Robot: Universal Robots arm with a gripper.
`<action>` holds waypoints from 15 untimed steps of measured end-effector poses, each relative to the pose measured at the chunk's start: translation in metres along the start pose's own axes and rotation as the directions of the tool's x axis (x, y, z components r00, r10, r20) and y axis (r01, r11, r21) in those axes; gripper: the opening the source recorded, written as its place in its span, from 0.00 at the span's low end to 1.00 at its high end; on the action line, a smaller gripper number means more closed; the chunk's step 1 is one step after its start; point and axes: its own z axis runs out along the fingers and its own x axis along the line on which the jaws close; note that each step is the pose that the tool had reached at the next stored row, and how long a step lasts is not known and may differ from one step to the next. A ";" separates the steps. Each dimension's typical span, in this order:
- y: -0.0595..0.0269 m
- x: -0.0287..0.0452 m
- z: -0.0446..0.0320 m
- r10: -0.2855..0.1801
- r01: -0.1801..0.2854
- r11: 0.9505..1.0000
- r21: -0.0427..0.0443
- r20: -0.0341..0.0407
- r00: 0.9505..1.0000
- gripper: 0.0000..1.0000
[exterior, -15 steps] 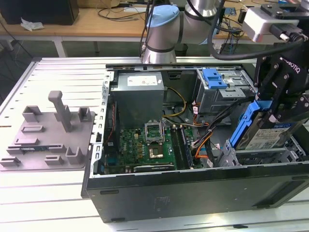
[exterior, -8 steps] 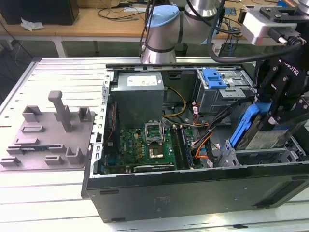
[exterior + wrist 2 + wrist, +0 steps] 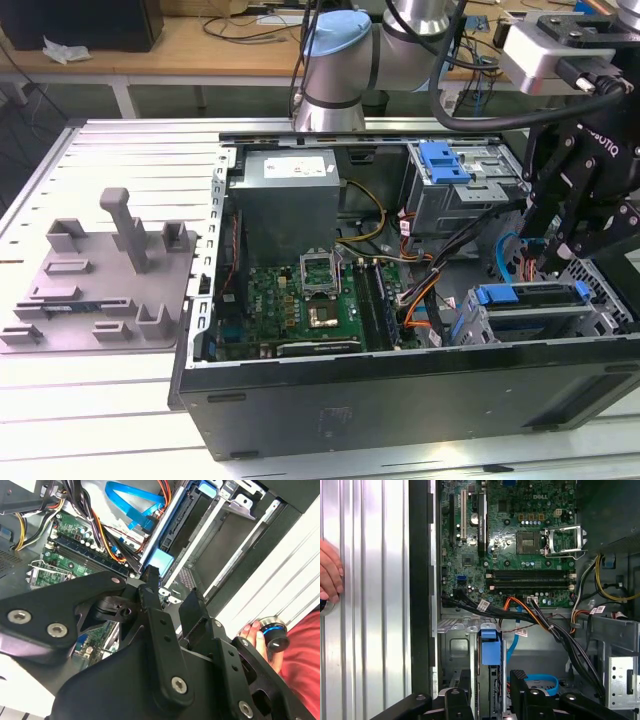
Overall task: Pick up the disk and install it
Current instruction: 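Insert the disk into the insertion slot, then insert the first disk wire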
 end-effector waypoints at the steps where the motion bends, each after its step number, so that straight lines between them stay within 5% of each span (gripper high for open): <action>1: 0.0000 0.0000 0.0000 0.000 0.000 1.000 0.000 0.000 1.000 0.44; 15: 0.0000 0.0000 0.0002 0.000 0.000 1.000 0.000 0.000 1.000 0.44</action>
